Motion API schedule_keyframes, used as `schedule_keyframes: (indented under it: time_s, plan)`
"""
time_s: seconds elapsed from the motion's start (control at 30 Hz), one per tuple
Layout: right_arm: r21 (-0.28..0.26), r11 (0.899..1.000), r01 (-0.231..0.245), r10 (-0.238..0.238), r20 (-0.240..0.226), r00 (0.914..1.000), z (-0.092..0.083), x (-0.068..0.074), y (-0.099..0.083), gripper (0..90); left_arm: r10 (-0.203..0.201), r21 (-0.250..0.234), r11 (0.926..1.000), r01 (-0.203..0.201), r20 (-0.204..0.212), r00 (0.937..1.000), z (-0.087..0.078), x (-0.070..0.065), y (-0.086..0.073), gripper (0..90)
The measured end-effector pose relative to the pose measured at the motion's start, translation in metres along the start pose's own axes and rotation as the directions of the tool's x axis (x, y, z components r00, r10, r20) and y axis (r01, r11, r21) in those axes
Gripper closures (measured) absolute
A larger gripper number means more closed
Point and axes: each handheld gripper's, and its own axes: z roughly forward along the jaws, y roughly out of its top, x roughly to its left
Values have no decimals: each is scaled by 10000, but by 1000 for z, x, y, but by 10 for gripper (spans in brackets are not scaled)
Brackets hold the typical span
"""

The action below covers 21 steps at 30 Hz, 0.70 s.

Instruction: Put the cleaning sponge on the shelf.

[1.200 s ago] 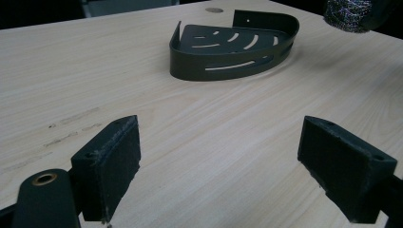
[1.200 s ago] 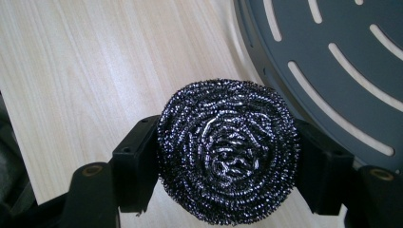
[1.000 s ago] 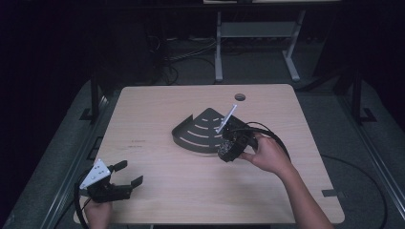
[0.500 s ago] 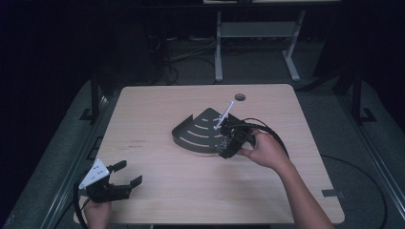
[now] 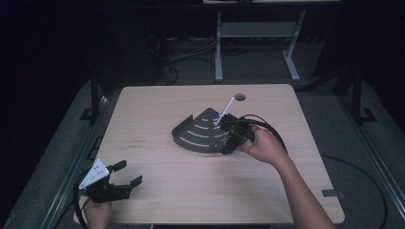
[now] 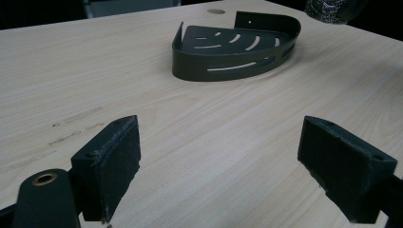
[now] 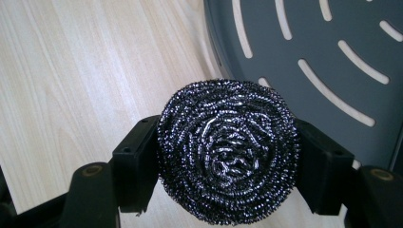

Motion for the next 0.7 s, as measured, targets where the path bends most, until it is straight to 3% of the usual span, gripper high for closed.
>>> schedule_keyframes:
  time_s: [0.7]
  plan:
    - [160, 9998, -116, 116, -32, 9999, 4, -15, 18, 315, -13, -20, 10000, 13, -15, 10000, -1, 1, 0, 137]
